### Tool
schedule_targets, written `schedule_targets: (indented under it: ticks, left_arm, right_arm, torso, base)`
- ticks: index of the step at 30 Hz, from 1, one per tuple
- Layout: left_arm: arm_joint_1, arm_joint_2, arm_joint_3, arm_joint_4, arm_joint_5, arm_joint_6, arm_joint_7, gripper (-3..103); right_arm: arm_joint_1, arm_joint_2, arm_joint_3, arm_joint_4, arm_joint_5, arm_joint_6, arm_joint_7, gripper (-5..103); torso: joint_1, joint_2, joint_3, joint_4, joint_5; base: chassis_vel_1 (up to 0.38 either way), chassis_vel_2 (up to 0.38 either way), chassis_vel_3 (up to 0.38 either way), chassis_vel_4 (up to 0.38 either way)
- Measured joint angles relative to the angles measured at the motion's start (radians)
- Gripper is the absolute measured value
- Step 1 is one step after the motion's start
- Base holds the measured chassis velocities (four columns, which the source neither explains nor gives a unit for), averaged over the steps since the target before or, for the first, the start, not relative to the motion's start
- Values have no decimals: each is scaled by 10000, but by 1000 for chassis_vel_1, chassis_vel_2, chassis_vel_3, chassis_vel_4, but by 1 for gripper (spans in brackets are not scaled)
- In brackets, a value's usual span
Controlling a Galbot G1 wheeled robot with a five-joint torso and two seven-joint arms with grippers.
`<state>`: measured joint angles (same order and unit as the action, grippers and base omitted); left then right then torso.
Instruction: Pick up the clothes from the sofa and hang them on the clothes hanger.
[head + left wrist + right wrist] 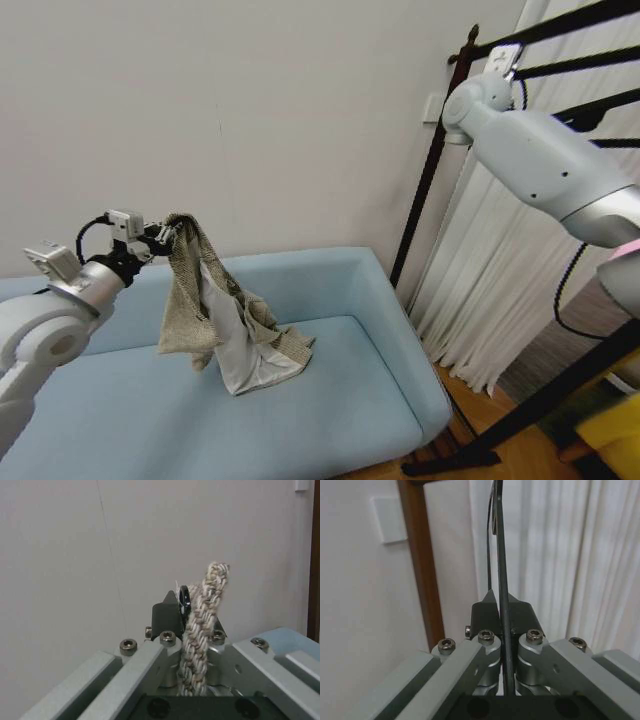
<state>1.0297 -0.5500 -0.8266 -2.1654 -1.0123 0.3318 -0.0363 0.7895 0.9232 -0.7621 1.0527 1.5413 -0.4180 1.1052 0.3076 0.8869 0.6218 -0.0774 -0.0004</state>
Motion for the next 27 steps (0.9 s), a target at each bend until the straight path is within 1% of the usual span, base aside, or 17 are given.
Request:
schedule_targets:
  ticks: [1,3,4,6,7,9,11,12,15,16,17,18,20,22,23,24,27]
  left_arm:
    - [0,0,0,0,0,0,0,2]
    - [96,21,-46,46,1,-8,11,2]
    - [135,43,-62,61,0,-8,18,2]
    - [229,169,-90,133,-32,-12,30,2]
    - [229,169,-90,133,-32,-12,30,2]
    - [255,314,-81,224,-208,-21,29,2]
    - [392,506,-40,400,-678,-285,178,2]
    - [392,506,-40,400,-678,-285,178,2]
    - [557,720,-6,624,-1281,-499,361,2]
    - [611,911,20,780,-1693,-610,432,2]
    - [602,1028,42,859,-1839,-646,468,2]
    - [602,1028,42,859,-1839,-646,468,2]
    - [415,1380,168,1105,-2228,-773,595,2]
    - [194,1730,357,1288,-2589,-893,745,2]
    - [194,1730,357,1288,-2589,-893,745,2]
    - [116,1893,423,1364,-2708,-941,852,2]
    - [-12,2237,521,1460,-2826,-1024,1105,2]
  right_arm:
    - [0,0,0,0,0,0,0,2]
    - [-331,-408,91,813,224,-6,-73,2]
    - [-515,-635,142,1278,345,-15,-131,2]
    - [-1108,-1452,291,2929,769,-23,-514,2]
    - [-1108,-1452,291,2929,769,-23,-514,2]
    - [-1640,-2138,467,4410,989,-39,-1210,2]
    - [-2436,-2898,861,5857,946,-28,-2200,2]
    - [-2436,-2898,861,5857,946,-28,-2200,2]
    - [-3561,-3792,1577,7349,844,-32,-3705,2]
    - [-4529,-4508,2301,8405,792,-21,-4903,2]
    - [-5212,-4909,2891,9005,718,16,-5673,2]
    - [-5212,-4909,2891,9005,718,16,-5673,2]
    - [-7245,-5622,4582,9972,207,147,-7424,2]
    - [-9365,-5894,5955,10747,-337,300,-8680,2]
    - [-9365,-5894,5955,10747,-337,300,-8680,2]
    - [-10217,-5925,6369,11088,-556,450,-9033,2]
    - [-11920,-5719,6802,11980,-1235,813,-9656,2]
  torso:
    - [0,0,0,0,0]
    - [0,0,0,-3,3]
    - [0,-1,0,-5,5]
    - [0,-1,0,-7,9]
    - [0,-1,0,-7,9]
    - [-1,0,-1,-8,5]
    - [-1,-1,-1,-1,5]
    - [-1,-1,-1,-1,5]
    - [0,0,0,0,5]
    - [0,0,-1,-4,4]
    - [0,0,-1,-5,5]
    - [0,0,-1,-5,5]
    - [-3,1,-4,-12,1]
    - [-4,1,-3,-12,10]
    - [-4,1,-3,-12,10]
    - [-2,1,-2,-11,11]
    - [0,0,-1,-3,3]
  base:
    - [0,0,0,0]
    - [0,0,0,0]
    - [0,0,0,0]
    - [0,0,0,0]
    - [0,0,0,0]
    - [0,0,0,0]
    - [0,0,0,0]
    - [0,0,0,0]
    - [0,0,0,0]
    - [0,0,0,0]
    - [0,0,0,0]
    - [0,0,0,0]
    - [0,0,0,0]
    - [0,0,0,0]
    - [0,0,0,0]
    - [0,0,0,0]
    - [0,0,0,0]
